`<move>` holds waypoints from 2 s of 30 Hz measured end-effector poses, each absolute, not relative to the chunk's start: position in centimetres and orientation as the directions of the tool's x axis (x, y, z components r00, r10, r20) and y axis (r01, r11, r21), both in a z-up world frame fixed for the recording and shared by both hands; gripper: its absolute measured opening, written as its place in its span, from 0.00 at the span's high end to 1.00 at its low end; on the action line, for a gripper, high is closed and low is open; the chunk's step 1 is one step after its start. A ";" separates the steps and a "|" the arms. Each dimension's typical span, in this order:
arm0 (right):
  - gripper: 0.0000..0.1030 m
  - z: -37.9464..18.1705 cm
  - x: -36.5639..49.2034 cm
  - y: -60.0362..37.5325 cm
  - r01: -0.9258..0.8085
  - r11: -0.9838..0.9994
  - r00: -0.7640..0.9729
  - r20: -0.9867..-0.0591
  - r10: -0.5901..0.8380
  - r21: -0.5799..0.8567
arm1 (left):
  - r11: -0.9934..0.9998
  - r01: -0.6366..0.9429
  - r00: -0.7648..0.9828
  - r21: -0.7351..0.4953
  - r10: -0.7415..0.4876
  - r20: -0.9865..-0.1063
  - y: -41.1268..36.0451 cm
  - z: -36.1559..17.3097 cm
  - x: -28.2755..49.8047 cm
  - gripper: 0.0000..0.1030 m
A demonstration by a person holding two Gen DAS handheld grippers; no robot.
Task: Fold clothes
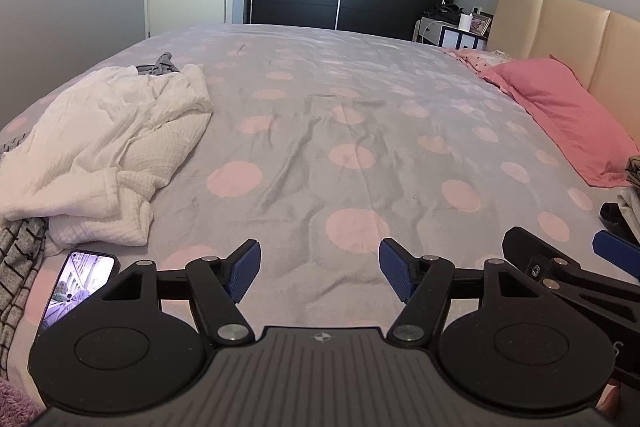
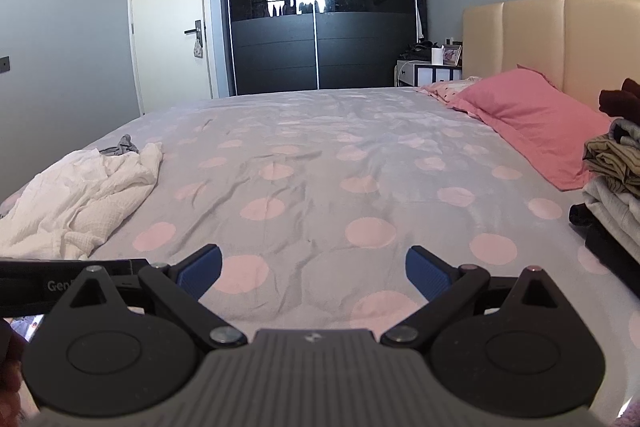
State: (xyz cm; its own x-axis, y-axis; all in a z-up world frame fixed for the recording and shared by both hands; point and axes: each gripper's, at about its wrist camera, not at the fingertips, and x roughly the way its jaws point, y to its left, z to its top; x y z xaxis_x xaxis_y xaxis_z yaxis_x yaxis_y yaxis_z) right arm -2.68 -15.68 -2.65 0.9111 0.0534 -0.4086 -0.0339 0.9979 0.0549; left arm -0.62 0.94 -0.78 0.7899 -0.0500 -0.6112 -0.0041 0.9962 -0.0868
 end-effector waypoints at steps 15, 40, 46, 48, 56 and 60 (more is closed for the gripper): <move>0.03 -2.7 -2.5 -15.7 -0.031 0.998 0.903 -0.428 0.049 0.050 | 0.999 -0.013 0.785 -0.045 -0.017 -0.619 0.4 -0.8 -0.8 0.38; 0.03 -3.0 -2.1 -15.8 -0.034 0.997 0.891 -0.449 0.060 0.067 | 0.999 -0.011 0.784 -0.030 -0.010 -0.620 0.6 -1.0 -0.6 0.38; 0.03 -3.0 -2.2 -15.7 -0.034 0.997 0.890 -0.452 0.059 0.065 | 0.999 -0.011 0.784 -0.031 -0.011 -0.621 0.7 -1.1 -0.6 0.38; 0.03 -3.0 -2.2 -15.6 -0.034 0.997 0.890 -0.451 0.060 0.065 | 0.999 -0.012 0.783 -0.030 -0.009 -0.622 0.6 -1.1 -0.7 0.38; 0.03 -3.0 -2.3 -15.8 -0.038 0.997 0.889 -0.453 0.063 0.065 | 1.000 -0.010 0.781 -0.030 -0.011 -0.625 0.7 -1.1 -0.7 0.38; 0.03 -3.1 -2.4 -15.8 -0.045 0.997 0.887 -0.457 0.068 0.061 | 1.000 0.002 0.774 -0.027 -0.018 -0.633 0.9 -1.4 -0.6 0.38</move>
